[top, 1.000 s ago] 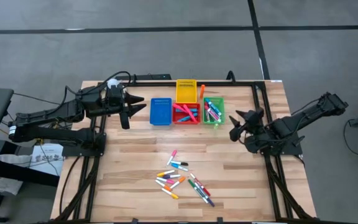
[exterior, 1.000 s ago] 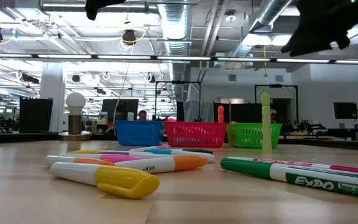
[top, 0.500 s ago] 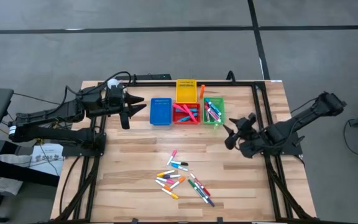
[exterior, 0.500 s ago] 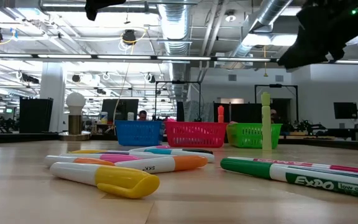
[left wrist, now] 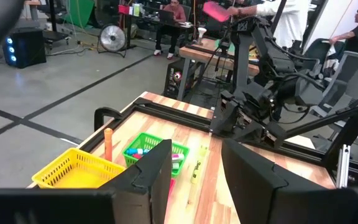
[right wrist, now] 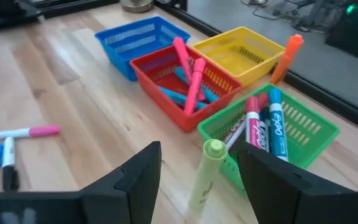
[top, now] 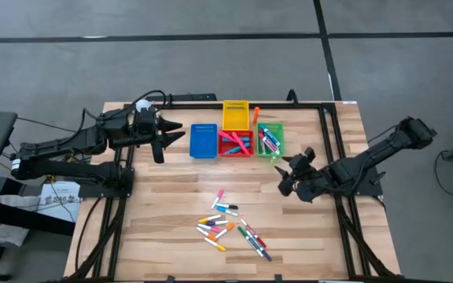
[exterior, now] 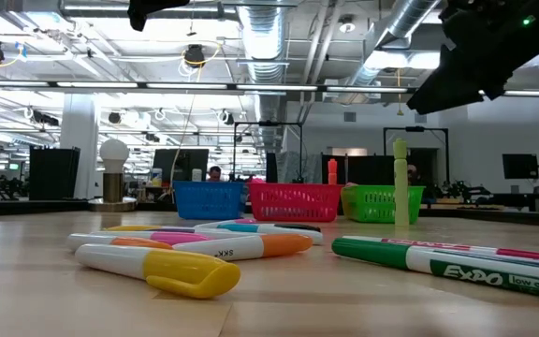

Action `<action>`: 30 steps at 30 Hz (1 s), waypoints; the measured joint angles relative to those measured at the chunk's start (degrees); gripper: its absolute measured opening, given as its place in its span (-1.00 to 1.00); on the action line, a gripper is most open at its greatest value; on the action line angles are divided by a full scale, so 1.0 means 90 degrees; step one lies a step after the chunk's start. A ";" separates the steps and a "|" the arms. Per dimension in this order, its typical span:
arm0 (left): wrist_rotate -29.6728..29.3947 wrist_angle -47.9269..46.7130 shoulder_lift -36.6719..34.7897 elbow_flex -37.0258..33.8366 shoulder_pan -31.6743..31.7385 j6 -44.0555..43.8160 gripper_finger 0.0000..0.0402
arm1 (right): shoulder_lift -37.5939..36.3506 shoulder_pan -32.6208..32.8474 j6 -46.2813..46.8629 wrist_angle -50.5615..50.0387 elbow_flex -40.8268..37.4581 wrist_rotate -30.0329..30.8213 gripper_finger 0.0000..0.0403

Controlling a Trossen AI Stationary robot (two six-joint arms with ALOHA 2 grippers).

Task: Pick & Place Markers
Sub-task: Put the light green highlighter pen into the red bin

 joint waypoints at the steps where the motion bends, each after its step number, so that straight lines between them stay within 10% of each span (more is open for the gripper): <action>1: 0.0000 0.0000 0.0000 0.0000 0.0000 -0.0002 -0.30 | 0.0005 -0.0046 0.0065 -0.0015 0.0000 0.0011 0.01; 30: 0.0034 -0.0034 0.0000 0.0000 0.0000 0.0002 -0.30 | 0.0518 -0.0665 -0.0131 0.0428 0.0005 -0.0468 0.14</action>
